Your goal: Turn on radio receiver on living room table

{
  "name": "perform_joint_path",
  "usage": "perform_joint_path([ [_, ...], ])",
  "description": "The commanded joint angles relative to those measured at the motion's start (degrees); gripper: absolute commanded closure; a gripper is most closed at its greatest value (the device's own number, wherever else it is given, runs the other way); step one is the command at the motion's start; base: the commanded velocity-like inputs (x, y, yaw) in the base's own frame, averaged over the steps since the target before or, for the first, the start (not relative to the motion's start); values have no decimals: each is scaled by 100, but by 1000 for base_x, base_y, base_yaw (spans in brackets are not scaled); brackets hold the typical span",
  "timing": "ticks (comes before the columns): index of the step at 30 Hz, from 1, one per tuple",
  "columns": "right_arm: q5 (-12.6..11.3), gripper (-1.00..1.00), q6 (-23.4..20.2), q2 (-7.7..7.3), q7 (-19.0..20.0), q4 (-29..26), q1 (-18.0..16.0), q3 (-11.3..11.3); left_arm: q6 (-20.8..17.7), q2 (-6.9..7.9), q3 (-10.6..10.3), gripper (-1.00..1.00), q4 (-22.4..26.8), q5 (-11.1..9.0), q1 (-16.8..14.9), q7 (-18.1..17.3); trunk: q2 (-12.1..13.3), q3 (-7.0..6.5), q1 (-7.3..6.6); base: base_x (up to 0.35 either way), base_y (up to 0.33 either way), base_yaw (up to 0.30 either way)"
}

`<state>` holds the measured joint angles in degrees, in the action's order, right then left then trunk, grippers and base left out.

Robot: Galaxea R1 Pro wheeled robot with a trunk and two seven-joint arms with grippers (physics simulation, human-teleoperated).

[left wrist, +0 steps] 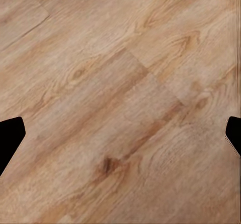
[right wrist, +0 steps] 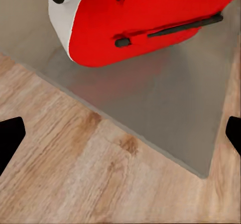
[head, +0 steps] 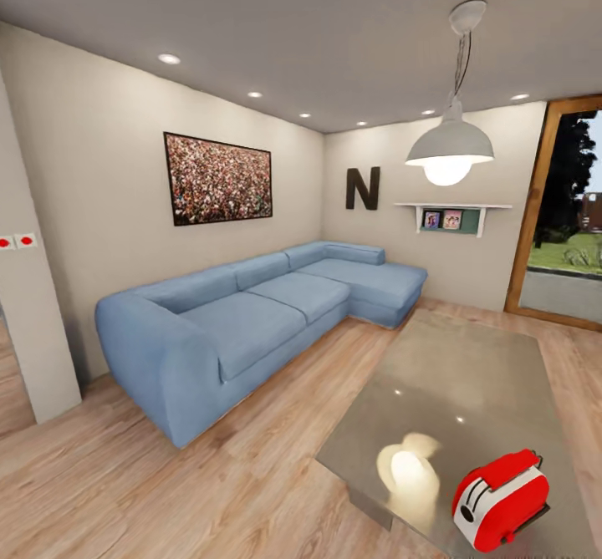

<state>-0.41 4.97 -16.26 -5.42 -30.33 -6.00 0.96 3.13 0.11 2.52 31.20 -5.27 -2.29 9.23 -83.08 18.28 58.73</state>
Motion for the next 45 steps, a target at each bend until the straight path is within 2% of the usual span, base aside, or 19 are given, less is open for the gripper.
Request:
perform_joint_path([
  [1,-1,-100,1,-10,-103,0,1,67,1,-1,1,-100,0,0,0,0,0,-2,0,30,27,-280],
  [2,5,-100,2,-16,-235,-3,2,202,2,-1,2,-100,0,0,0,0,0,-5,0,19,17,-280],
  [3,26,-100,-1,-21,-435,-7,2,475,0,-2,2,-100,0,0,0,0,0,-7,0,10,9,-280],
  [4,32,-100,-2,-22,-486,-11,2,570,1,-2,2,-100,0,0,0,0,0,-9,0,8,7,-280],
  [6,48,-100,0,-25,-609,-25,2,900,0,-2,3,-100,0,0,0,0,0,-14,0,4,4,-279],
  [12,52,-100,3,-63,-706,-97,3,1331,2,-2,3,-100,0,0,0,0,0,-26,0,1,1,-277],
  [13,55,-100,4,-114,-712,-120,3,1620,-1,-2,3,-100,0,0,0,0,0,-26,0,0,0,-277],
  [22,38,-100,1,-180,-659,-253,1,2125,3,-17,3,-100,0,-2,0,0,0,-27,0,11,12,-277],
  [23,36,-100,-1,-181,-646,-273,1,2145,3,-18,3,-100,0,-1,0,0,0,-27,0,109,112,-277],
  [25,12,-100,-13,-178,-303,-326,2,2202,-2,-7,3,-100,0,0,0,-3,0,-27,0,184,174,-278],
  [28,-3,-100,-14,-173,-63,-339,3,2219,-5,-13,3,-100,0,0,0,-5,0,-27,0,235,214,-279],
  [45,15,-100,-14,-167,19,-334,3,2225,-14,-2,3,-100,0,0,0,-4,0,-27,0,196,262,-279],
])
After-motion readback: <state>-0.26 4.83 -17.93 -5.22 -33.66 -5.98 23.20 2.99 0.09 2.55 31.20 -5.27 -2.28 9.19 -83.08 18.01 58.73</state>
